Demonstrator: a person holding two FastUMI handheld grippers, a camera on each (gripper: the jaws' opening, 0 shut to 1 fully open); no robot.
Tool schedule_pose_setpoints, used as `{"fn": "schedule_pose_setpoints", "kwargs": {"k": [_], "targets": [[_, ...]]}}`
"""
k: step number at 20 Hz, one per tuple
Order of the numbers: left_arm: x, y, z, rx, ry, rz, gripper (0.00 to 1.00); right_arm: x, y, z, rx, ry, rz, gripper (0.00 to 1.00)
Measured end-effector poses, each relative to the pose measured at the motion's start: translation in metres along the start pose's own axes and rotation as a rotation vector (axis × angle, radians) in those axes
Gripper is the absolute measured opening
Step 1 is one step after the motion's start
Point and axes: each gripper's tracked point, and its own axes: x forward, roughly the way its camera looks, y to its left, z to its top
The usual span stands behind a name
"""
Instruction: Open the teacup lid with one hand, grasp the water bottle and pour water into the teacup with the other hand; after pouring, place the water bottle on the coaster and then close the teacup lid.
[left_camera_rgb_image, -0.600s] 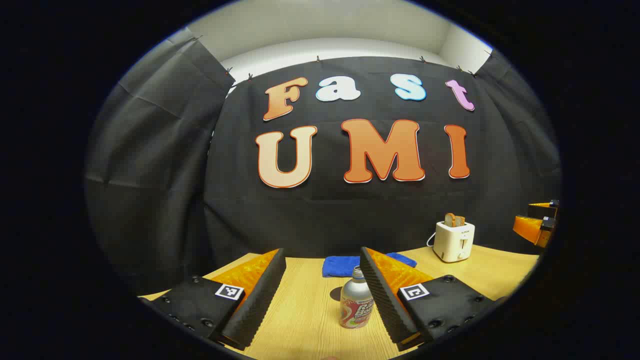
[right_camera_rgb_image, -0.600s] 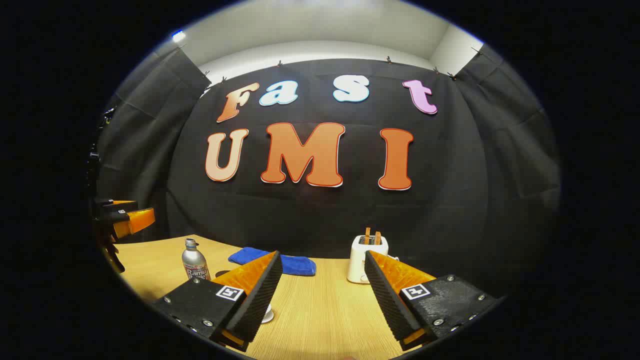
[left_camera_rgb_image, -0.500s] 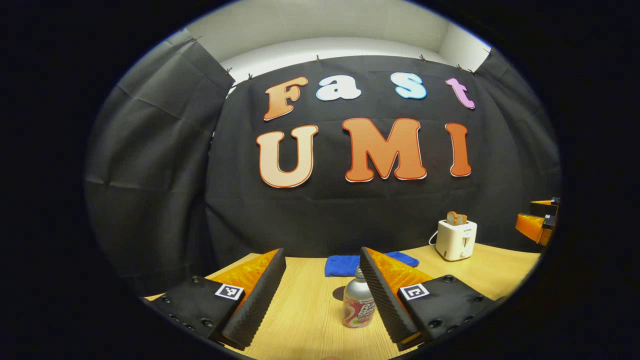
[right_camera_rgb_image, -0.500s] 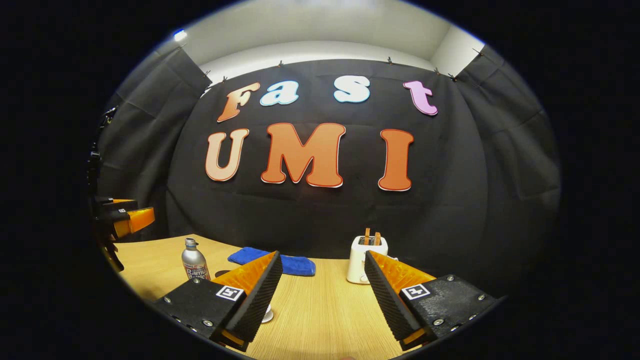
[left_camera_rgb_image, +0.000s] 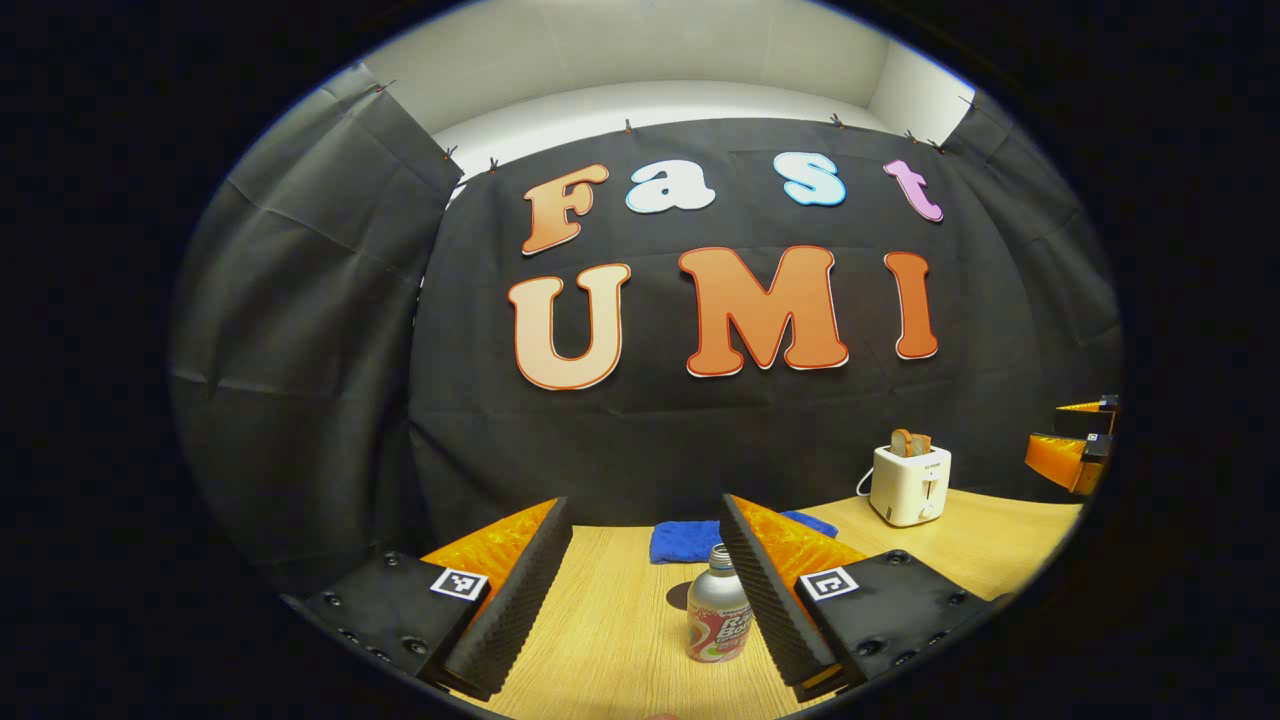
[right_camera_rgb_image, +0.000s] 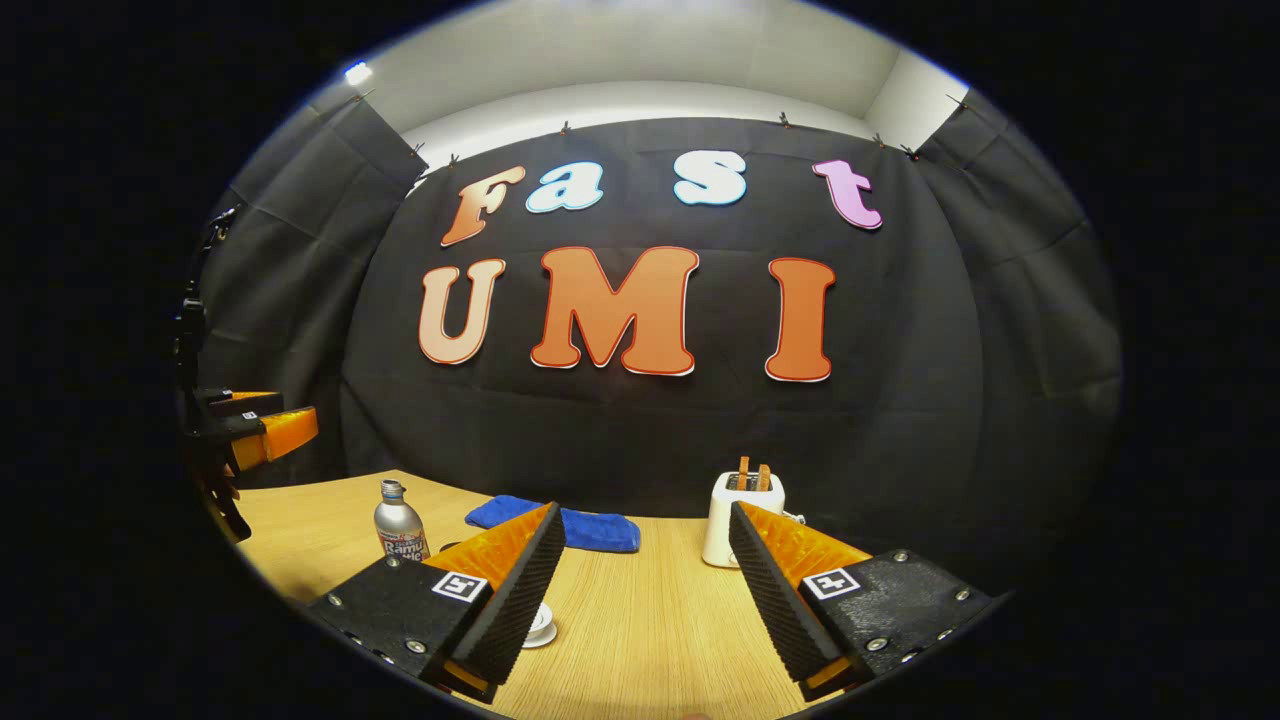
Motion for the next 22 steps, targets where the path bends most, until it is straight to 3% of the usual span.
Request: {"fn": "schedule_pose_setpoints", "kwargs": {"k": [3,10,12,13,18,22], "targets": [[0.0,-0.003,-0.003,-0.012,0.003,-0.006,1.0,0.002,0.006,0.004,0.005,-0.005,0.017,0.99],[0.001,0.001,-0.012,-0.028,0.021,-0.013,1.0,0.012,0.028,-0.025,0.007,0.056,0.077,0.99],[0.001,0.002,-0.017,-0.044,0.029,-0.013,0.95,0.018,0.037,-0.034,0.011,0.073,0.1,0.98],[0.001,0.002,-0.022,-0.043,0.036,-0.013,0.98,0.02,0.042,-0.039,0.012,0.082,0.113,0.98],[0.0,0.007,-0.035,-0.027,0.052,0.007,1.0,0.036,0.071,-0.077,0.034,0.161,0.179,0.88],[0.001,0.007,-0.043,-0.023,0.063,-0.003,0.96,0.049,0.097,-0.115,0.029,0.244,0.227,0.82]]}}
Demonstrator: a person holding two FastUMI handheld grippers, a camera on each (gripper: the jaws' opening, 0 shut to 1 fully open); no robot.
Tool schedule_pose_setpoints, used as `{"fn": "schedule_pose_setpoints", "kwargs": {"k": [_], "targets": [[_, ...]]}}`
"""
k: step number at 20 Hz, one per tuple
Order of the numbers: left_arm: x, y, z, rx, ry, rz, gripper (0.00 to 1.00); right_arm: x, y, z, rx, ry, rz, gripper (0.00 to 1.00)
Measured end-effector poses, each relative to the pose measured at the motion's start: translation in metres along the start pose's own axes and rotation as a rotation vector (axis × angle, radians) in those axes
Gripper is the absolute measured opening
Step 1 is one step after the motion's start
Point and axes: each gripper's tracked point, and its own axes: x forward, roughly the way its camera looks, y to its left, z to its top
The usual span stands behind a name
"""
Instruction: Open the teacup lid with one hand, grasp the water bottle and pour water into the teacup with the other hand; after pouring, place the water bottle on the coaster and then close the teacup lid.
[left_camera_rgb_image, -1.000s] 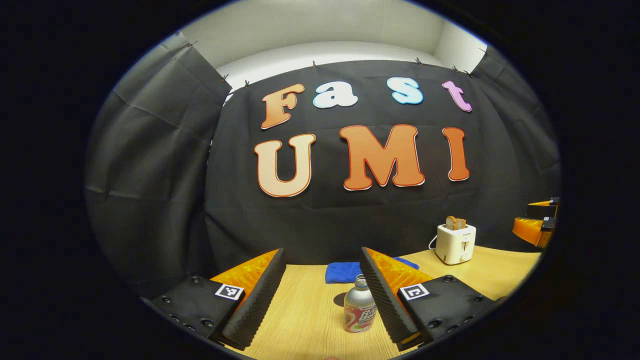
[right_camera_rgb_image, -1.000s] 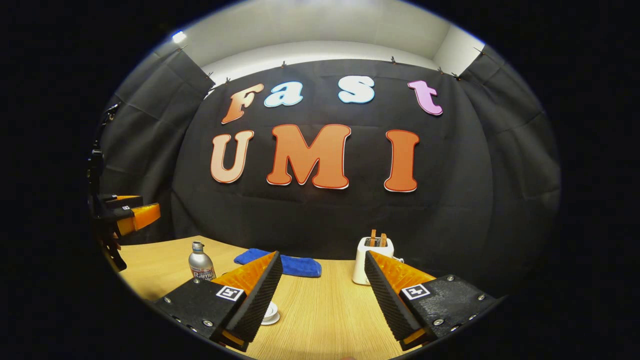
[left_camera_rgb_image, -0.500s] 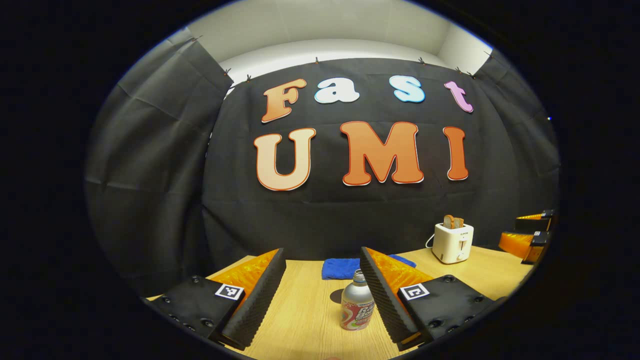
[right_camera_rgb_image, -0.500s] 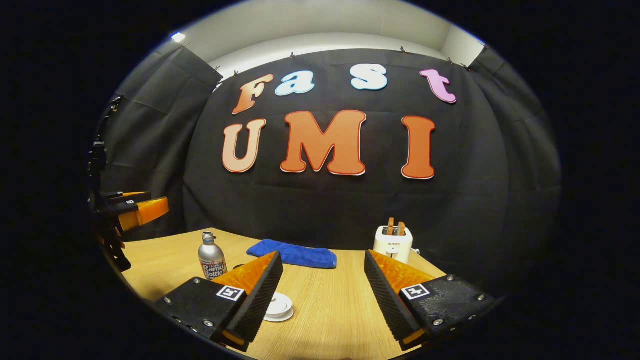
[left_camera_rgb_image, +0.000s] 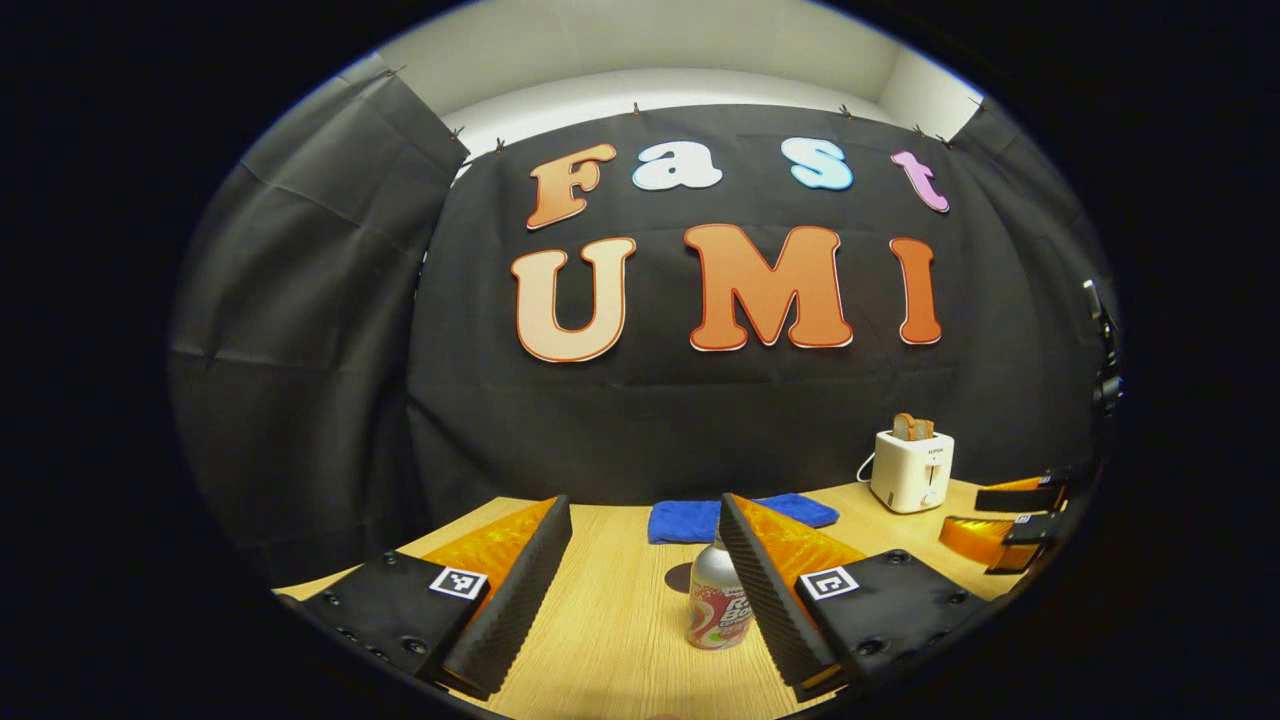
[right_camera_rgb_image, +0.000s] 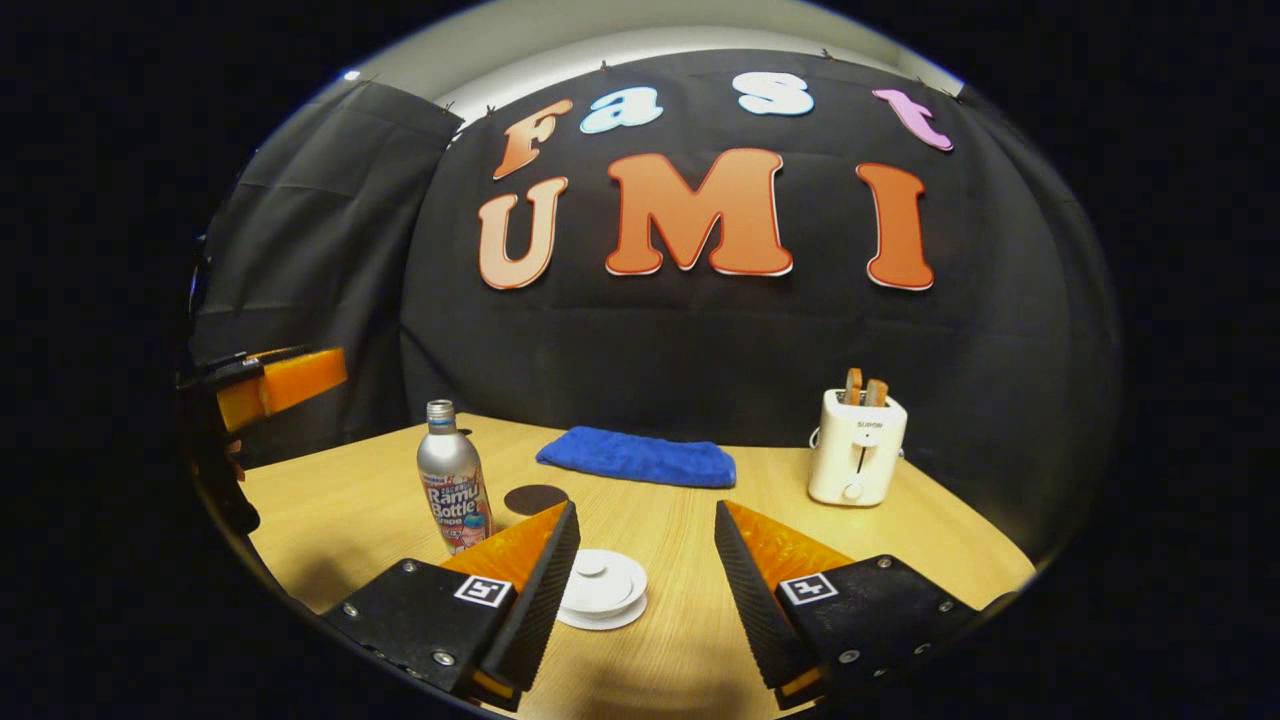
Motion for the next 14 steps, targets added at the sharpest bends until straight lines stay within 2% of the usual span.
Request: {"fn": "schedule_pose_setpoints", "kwargs": {"k": [6,10,12,14], "targets": [[0.005,-0.003,-0.014,0.012,0.021,-0.017,1.0,0.028,0.024,-0.036,-0.013,0.085,0.056,0.79],[0.009,-0.003,-0.02,0.022,0.035,-0.023,0.96,0.042,0.037,-0.051,-0.004,0.131,0.091,0.78],[0.011,-0.003,-0.023,0.021,0.041,-0.026,1.0,0.05,0.036,-0.056,0.005,0.148,0.087,0.65],[0.013,0.0,-0.026,0.017,0.046,-0.023,1.0,0.054,0.038,-0.06,0.025,0.16,0.095,0.63]]}}
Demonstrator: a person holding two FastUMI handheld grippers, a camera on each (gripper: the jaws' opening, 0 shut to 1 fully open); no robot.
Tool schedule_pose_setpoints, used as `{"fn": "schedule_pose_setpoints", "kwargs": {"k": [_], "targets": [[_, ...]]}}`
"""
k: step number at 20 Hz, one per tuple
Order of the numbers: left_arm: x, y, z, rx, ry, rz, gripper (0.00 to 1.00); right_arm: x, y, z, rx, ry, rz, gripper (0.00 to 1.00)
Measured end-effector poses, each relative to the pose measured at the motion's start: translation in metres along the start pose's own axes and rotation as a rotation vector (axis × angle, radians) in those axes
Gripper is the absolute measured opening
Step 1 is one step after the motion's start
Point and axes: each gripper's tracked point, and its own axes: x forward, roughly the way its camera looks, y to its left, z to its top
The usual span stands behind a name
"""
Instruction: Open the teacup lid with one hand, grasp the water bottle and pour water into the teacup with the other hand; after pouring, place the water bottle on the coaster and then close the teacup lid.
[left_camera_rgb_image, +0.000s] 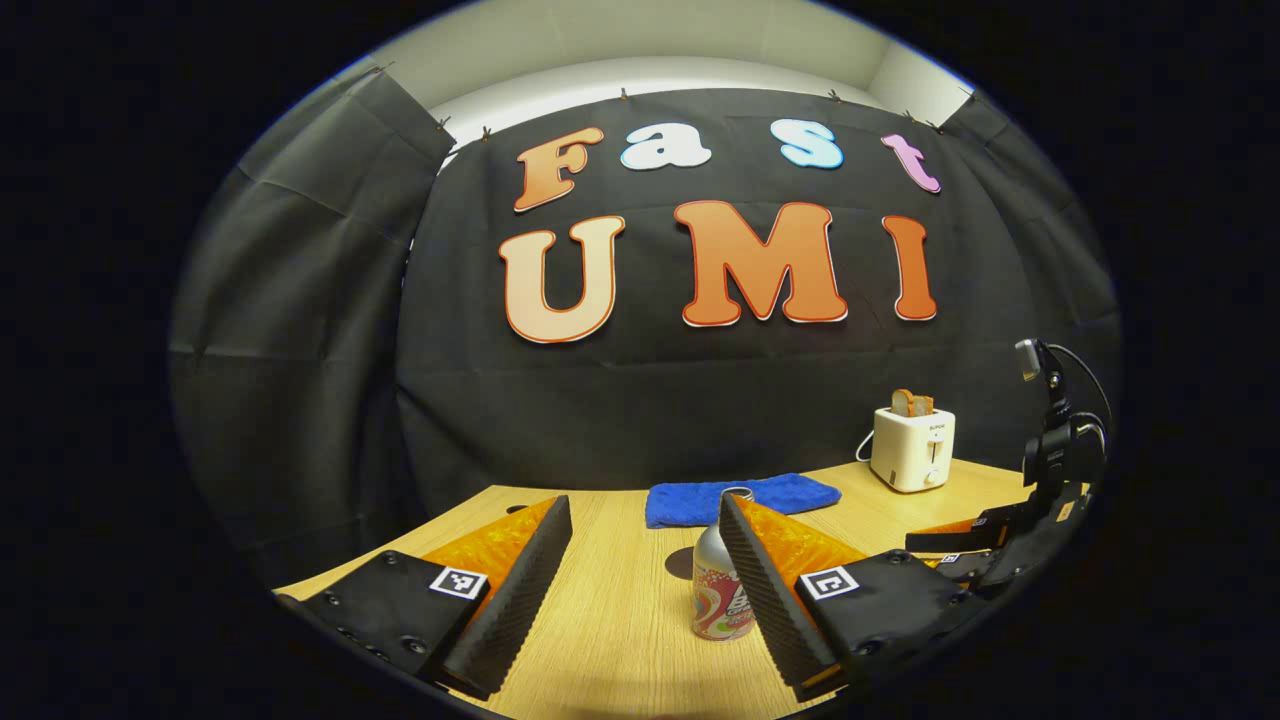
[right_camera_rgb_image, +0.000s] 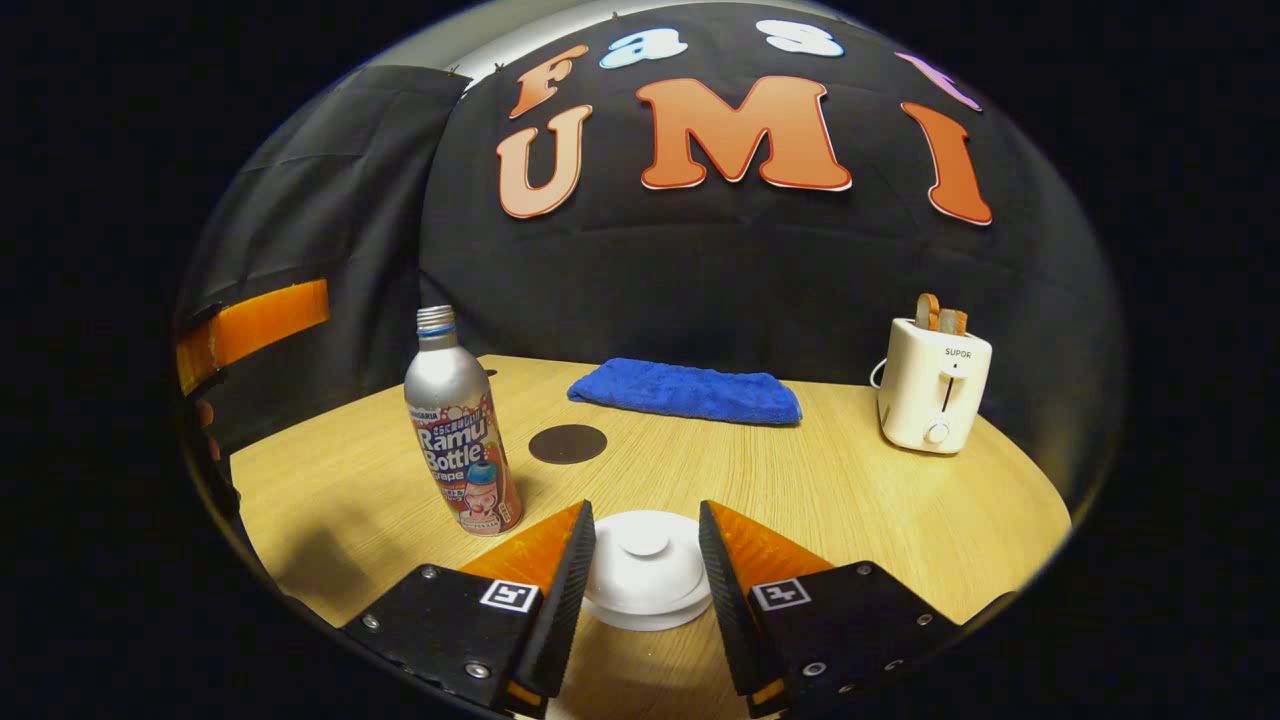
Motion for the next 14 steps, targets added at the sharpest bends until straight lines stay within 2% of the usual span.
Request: {"fn": "schedule_pose_setpoints", "kwargs": {"k": [3,4,5,6,10,14], "targets": [[0.001,0.001,-0.005,0.0,0.01,0.002,0.98,0.007,0.002,-0.006,0.01,0.021,0.005,0.5],[0.003,0.002,-0.006,-0.001,0.012,0.003,0.98,0.007,0.002,-0.004,0.008,0.013,0.004,0.42],[0.004,0.003,-0.007,-0.003,0.017,0.002,0.98,0.007,0.001,-0.004,0.007,0.011,0.001,0.38],[0.005,0.003,-0.009,-0.005,0.025,0.0,0.98,0.008,0.0,-0.004,0.009,0.013,0.004,0.28],[0.01,-0.006,-0.021,-0.013,0.051,-0.024,0.98,0.006,-0.002,-0.001,0.048,0.019,0.013,0.22],[0.013,-0.019,-0.034,-0.019,0.073,-0.059,0.96,-0.002,-0.009,0.015,0.074,-0.027,0.008,0.22]]}}
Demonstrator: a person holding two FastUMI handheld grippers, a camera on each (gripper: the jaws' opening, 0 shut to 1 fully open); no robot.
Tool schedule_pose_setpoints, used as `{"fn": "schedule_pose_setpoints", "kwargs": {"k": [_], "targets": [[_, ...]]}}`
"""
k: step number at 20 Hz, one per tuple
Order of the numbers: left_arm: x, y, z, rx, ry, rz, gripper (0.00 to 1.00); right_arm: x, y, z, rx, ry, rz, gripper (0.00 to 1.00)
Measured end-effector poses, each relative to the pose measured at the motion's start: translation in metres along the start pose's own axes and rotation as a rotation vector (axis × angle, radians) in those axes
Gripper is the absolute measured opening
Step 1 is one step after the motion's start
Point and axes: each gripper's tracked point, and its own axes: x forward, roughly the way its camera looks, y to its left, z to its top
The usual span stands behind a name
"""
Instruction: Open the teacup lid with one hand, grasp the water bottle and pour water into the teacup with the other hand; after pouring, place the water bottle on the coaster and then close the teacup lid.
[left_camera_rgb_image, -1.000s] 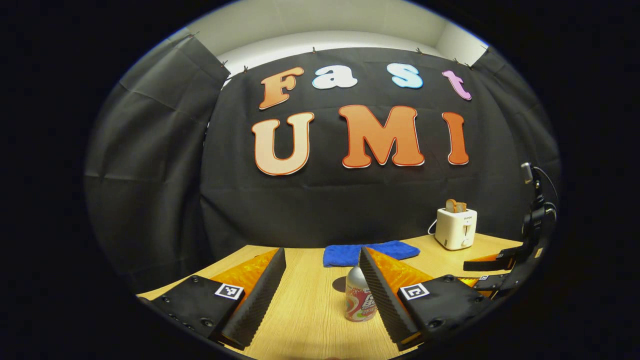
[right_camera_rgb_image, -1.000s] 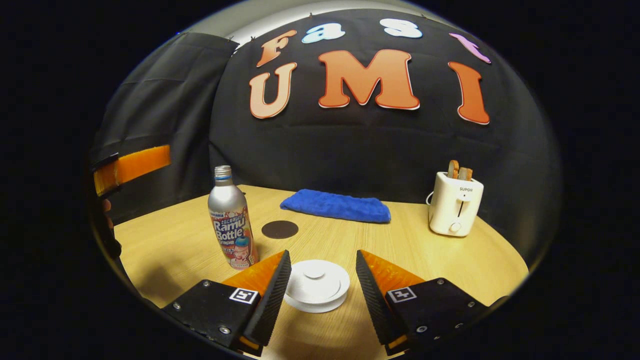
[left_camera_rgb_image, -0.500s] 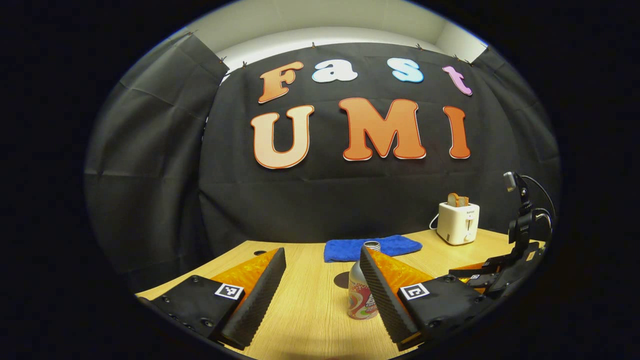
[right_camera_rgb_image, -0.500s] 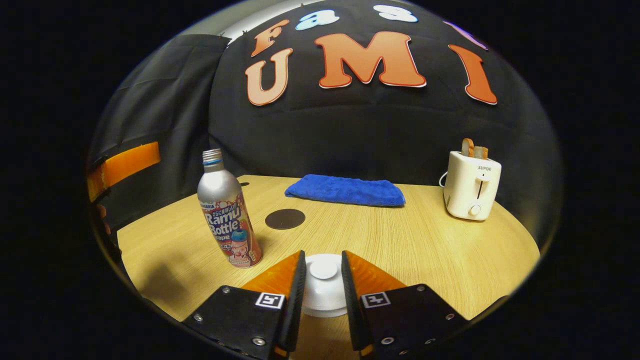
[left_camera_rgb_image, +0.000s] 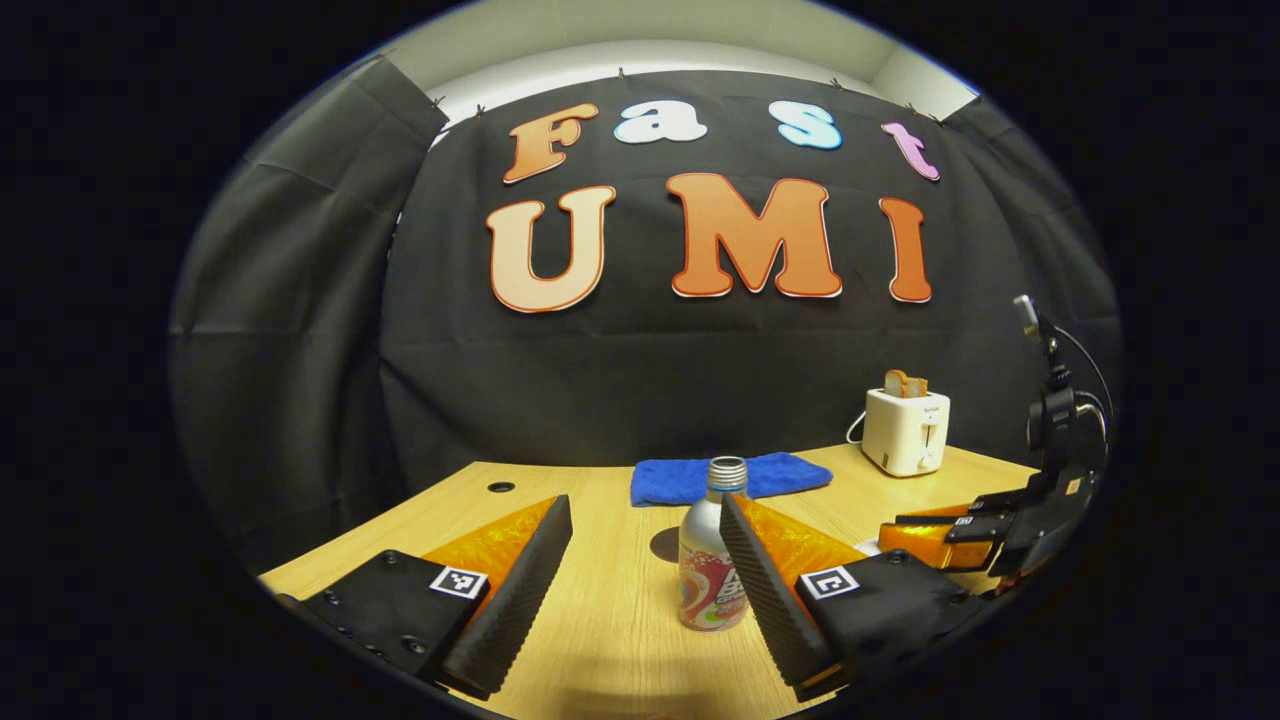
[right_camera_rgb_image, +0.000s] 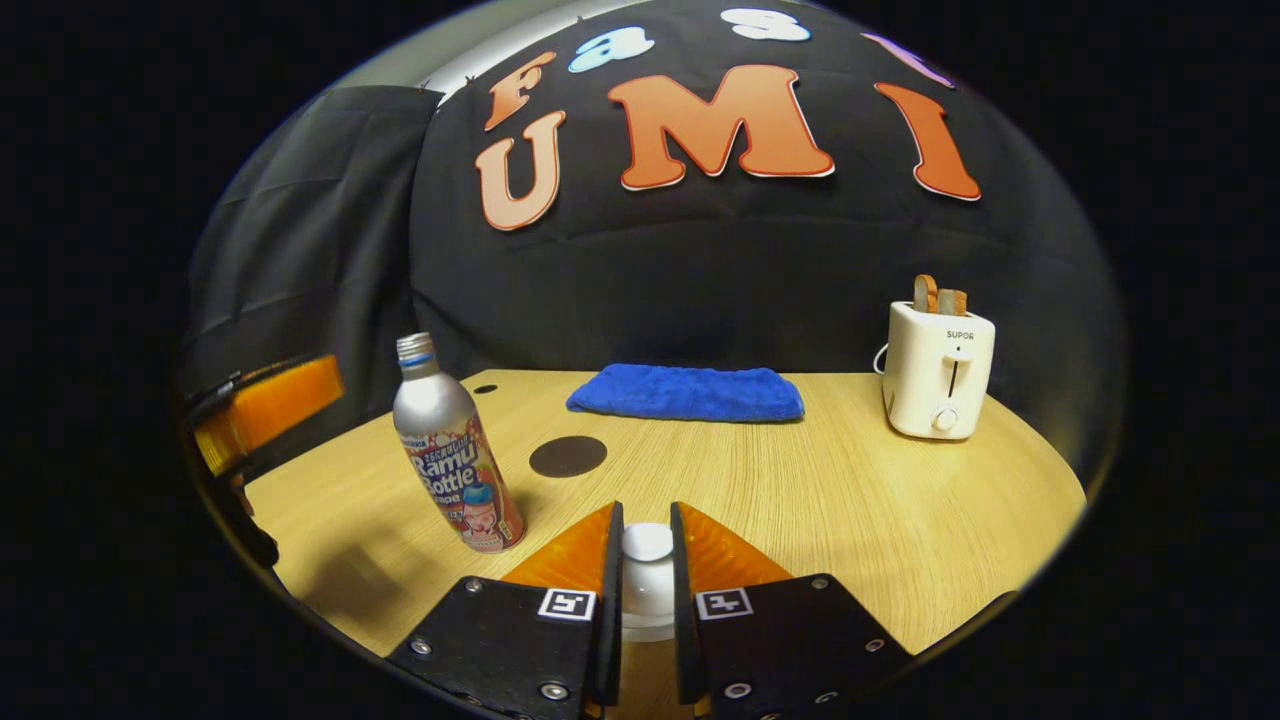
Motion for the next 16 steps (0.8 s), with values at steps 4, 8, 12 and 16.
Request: {"fn": "schedule_pose_setpoints", "kwargs": {"k": [4,8,12,16], "targets": [[0.006,-0.014,-0.012,0.003,0.018,-0.03,0.98,-0.013,-0.008,0.015,-0.004,-0.039,-0.014,0.22],[0.015,-0.024,-0.03,0.003,0.046,-0.046,0.98,-0.029,-0.02,0.024,-0.021,-0.065,-0.033,0.22],[0.027,-0.032,-0.042,-0.011,0.066,-0.053,0.98,-0.043,-0.038,0.031,-0.015,-0.085,-0.063,0.22],[0.042,-0.039,-0.056,-0.036,0.095,-0.063,0.98,-0.054,-0.054,0.038,0.015,-0.103,-0.084,0.22]]}}
